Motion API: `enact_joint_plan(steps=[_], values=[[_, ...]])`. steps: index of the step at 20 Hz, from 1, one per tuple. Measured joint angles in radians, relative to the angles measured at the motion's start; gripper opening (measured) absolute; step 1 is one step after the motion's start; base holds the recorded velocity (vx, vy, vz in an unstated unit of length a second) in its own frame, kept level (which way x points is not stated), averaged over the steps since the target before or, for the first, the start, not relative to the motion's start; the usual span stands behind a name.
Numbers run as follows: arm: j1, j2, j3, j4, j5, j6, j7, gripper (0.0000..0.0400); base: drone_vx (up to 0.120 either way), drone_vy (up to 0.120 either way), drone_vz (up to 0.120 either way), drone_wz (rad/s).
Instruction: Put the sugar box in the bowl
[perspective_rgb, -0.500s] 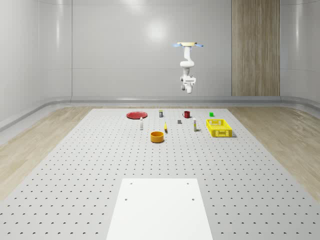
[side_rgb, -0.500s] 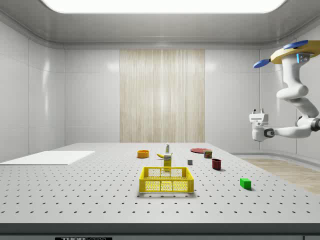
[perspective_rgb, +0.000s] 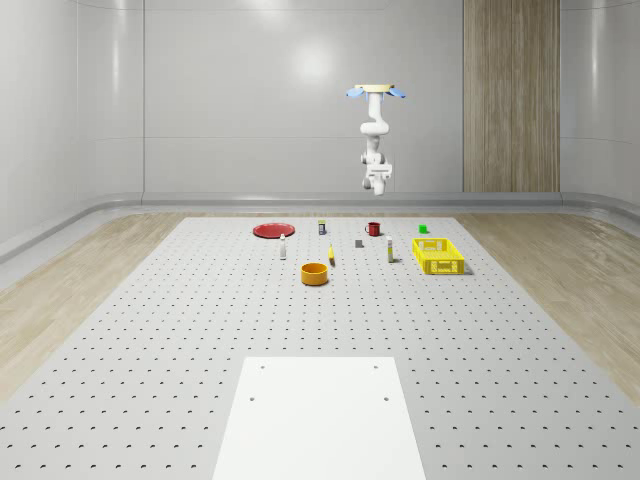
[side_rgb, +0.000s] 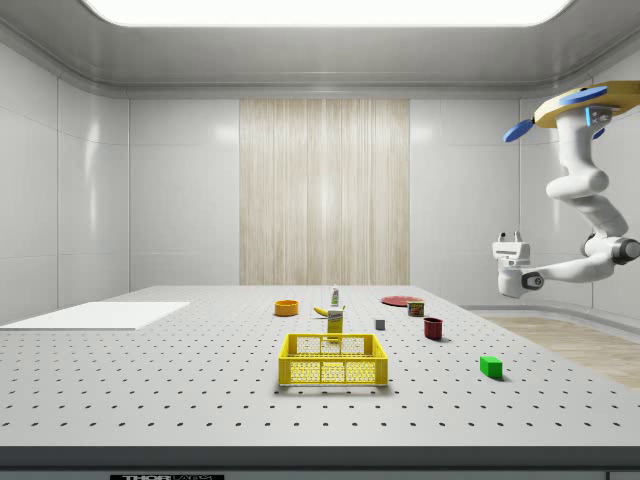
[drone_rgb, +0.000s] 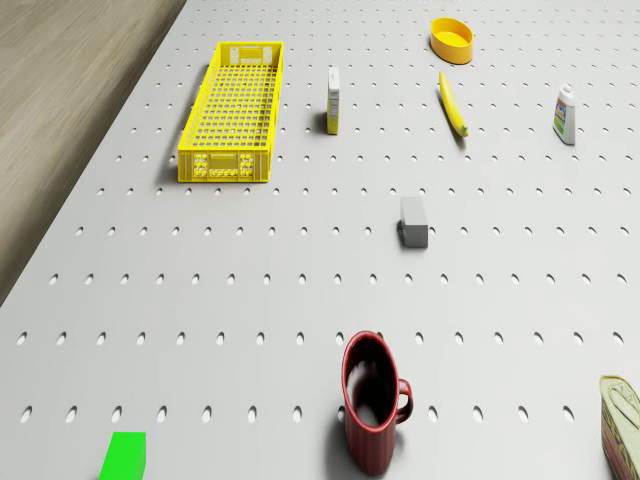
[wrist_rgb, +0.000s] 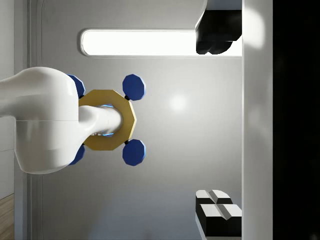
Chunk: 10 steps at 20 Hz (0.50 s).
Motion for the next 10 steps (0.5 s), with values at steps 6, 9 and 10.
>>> enact_joint_plan(steps=[6, 9, 10], values=[[-0.001, 0.025, 0.001, 0.066, 0.001, -0.037, -0.001, 0.0400, 0.120, 0.080, 0.000, 0.000], [-0.002, 0.030, 0.001, 0.080, 0.001, -0.043, -0.001, 0.0400, 0.120, 0.000, 0.000, 0.000], [-0.002, 0.031, 0.001, 0.083, 0.001, -0.044, -0.001, 0.0400, 0.120, 0.000, 0.000, 0.000]])
